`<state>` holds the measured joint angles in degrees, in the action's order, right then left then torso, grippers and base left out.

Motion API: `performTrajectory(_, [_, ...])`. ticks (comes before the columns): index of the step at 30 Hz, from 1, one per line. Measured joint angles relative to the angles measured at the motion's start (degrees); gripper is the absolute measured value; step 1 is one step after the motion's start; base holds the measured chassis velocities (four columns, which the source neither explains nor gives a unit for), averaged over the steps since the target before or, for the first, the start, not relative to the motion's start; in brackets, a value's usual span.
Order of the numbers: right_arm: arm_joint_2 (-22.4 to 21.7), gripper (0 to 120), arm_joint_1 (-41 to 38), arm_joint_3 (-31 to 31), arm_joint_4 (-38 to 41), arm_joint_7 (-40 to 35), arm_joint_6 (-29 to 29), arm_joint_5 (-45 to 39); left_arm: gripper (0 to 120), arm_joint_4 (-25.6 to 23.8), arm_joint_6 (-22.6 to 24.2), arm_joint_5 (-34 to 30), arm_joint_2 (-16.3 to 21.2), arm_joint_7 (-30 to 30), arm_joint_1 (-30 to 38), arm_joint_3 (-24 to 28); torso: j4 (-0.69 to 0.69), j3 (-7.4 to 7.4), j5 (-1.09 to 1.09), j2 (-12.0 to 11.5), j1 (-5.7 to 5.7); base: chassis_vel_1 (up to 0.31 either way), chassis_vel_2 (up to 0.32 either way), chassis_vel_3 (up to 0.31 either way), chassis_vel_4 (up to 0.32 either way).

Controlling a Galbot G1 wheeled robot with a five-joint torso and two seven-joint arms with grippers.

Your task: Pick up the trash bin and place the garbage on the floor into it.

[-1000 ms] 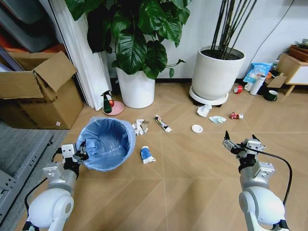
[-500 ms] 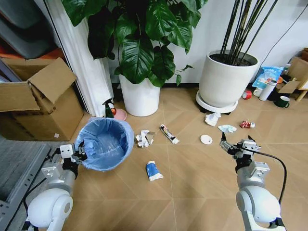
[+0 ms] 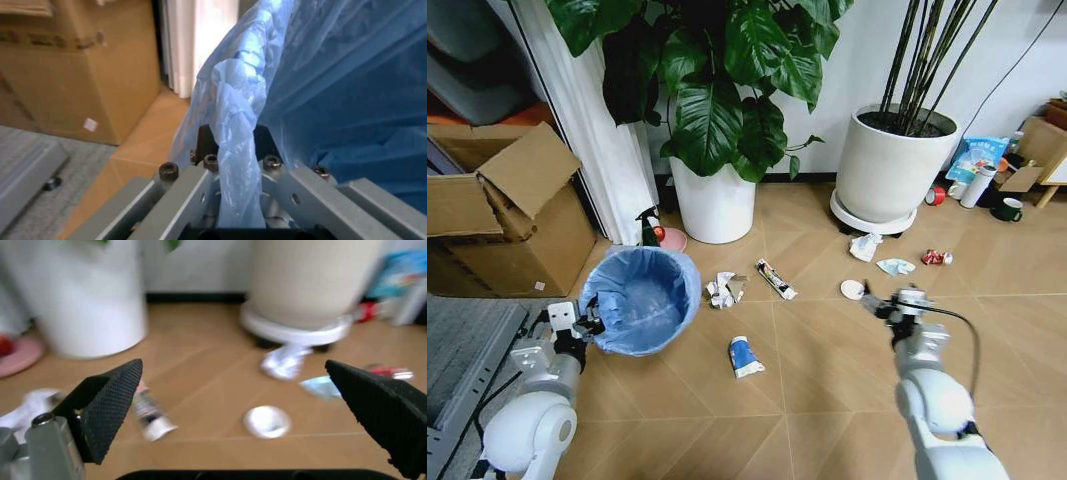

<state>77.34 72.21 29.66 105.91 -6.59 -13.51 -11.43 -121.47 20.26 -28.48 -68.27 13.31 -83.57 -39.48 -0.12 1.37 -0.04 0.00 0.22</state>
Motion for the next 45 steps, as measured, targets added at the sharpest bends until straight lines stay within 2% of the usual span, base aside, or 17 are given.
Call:
performTrajectory(6, [-3.72,100,-8.21,-14.56,-10.66,1.33,-1.71,-6.92,0,-0.94,0.27,0.02,0.09,1.07,-0.14,-1.45,0.0,0.0,-0.01,0.0,0.0,0.0,0.0,0.0,0.0])
performTrajectory(8, [-3.92,100,-9.07,-16.28,-12.02,1.41,-1.93,-7.58,0,-0.98,0.32,0.01,0.18,1.09,-0.14,-1.55,0.0,0.0,0.0,0.0,0.0,0.0,0.0,0.0,0.0])
performTrajectory(13, [-4.69,100,-14.42,-27.55,-20.66,2.25,-4.33,-12.51,0,-1.24,0.47,-0.09,0.59,1.15,-0.59,-2.89,0.0,0.0,-0.03,0.0,0.0,0.0,0.0,0.0,0.0])
performTrajectory(18, [-4.42,100,-16.72,-32.33,-24.6,3.62,-6.18,-14.88,0,-1.35,0.47,-0.11,0.47,1.17,-0.88,-3.29,-0.01,0.0,-0.02,0.0,0.0,0.0,0.0,0.0,0.0])
performTrajectory(21, [-2.54,100,-19.77,-36.34,-30.21,4.65,-7.02,-15.95,0,-1.46,0.48,-0.24,0.16,1.25,-1.03,-3.52,0.0,0.0,0.0,0.0,0.0,0.0,0.0,0.0,0.0])
performTrajectory(26, [-0.16,100,-22.45,-38.07,-35.95,5.06,-7.56,-15.48,0,-1.92,0.64,-0.79,0.25,1.35,-1.28,-4.2,0.0,0.0,0.0,0.0,0.0,0.0,0.0,0.0,0.0])
performTrajectory(41, [1.77,100,-24.36,-38.09,-42.49,5.62,-6.12,-14.69,0,-1.84,0.69,-0.83,0.21,1.45,-0.96,-3.38,-0.01,0.0,-0.01,0.0,0.0,0.0,0.0,0.0,0.0])
performTrajectory(44, [2.14,87,-24.41,-37.92,-43.28,6.18,-5.56,-14.71,0,-1.84,0.72,-0.83,0.38,1.48,-0.93,-3.33,-0.01,0.0,0.0,0.0,0.0,0.0,0.0,0.0,0.0])
performTrajectory(45, [2.14,87,-24.41,-37.92,-43.28,6.18,-5.56,-14.71,0,-1.84,0.72,-0.83,0.38,1.48,-0.93,-3.33,-0.01,0.0,0.0,0.0,0.0,0.0,0.0,0.0,0.0])
